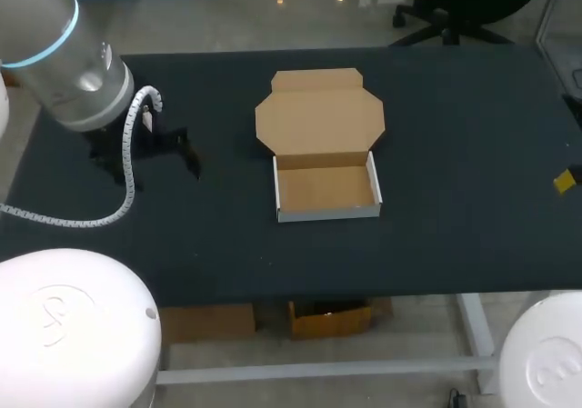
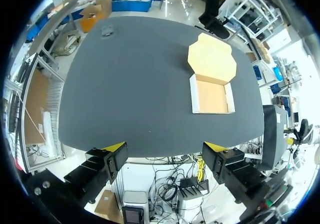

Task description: Assemble the packaging by folding the flat box into shape, placing the metal phone stand inside, and closing the box properly

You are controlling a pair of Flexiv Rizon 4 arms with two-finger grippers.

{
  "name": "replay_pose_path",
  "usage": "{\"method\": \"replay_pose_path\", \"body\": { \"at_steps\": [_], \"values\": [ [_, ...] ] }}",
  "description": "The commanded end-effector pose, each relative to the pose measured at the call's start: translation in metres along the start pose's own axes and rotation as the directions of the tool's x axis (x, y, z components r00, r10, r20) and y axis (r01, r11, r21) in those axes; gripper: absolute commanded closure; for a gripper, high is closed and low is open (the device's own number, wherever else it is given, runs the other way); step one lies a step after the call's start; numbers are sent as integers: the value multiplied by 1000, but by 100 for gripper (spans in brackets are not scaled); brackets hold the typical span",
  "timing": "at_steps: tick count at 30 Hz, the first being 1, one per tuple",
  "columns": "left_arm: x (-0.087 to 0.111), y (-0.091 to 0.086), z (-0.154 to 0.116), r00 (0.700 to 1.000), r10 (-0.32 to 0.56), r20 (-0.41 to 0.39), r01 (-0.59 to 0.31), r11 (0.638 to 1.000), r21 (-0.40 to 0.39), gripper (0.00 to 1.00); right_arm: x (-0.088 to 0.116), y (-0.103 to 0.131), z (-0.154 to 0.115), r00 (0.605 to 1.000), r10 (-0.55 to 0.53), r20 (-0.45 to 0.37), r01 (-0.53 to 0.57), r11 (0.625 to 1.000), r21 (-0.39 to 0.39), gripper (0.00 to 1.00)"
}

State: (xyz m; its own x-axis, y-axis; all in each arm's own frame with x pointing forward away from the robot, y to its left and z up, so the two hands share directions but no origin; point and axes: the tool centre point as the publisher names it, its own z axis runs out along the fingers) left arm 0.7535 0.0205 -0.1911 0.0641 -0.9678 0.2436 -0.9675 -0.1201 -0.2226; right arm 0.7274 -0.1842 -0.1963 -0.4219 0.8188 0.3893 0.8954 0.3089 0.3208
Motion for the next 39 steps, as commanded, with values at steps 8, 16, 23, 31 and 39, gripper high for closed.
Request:
{"method": "replay_pose_path", "body": {
  "at_steps": [8, 16, 23, 31, 39],
  "values": [
    [-4, 1, 3, 1000, -19, 12, 20, 1000, -9, 0, 1, 1, -1, 1000, 14, 1, -14, 1000, 11, 0],
    [-13, -10, 22, 996, -62, 63, 64, 998, -24, 0, 1, 1, -1, 1000, 14, 1, -14, 1000, 11, 0],
    [-33, -34, 50, 983, -140, 121, 148, 987, -55, 0, 1, 1, -1, 1000, 14, 1, -14, 1000, 11, 0],
    [-53, -58, 79, 960, -198, 200, 217, 973, -79, 0, 1, 1, -1, 1000, 14, 1, -14, 1000, 11, 0],
    [-82, -85, 108, 930, -267, 252, 302, 947, -110, 0, 1, 1, -1, 1000, 14, 1, -14, 1000, 11, 0]
  ]
}}
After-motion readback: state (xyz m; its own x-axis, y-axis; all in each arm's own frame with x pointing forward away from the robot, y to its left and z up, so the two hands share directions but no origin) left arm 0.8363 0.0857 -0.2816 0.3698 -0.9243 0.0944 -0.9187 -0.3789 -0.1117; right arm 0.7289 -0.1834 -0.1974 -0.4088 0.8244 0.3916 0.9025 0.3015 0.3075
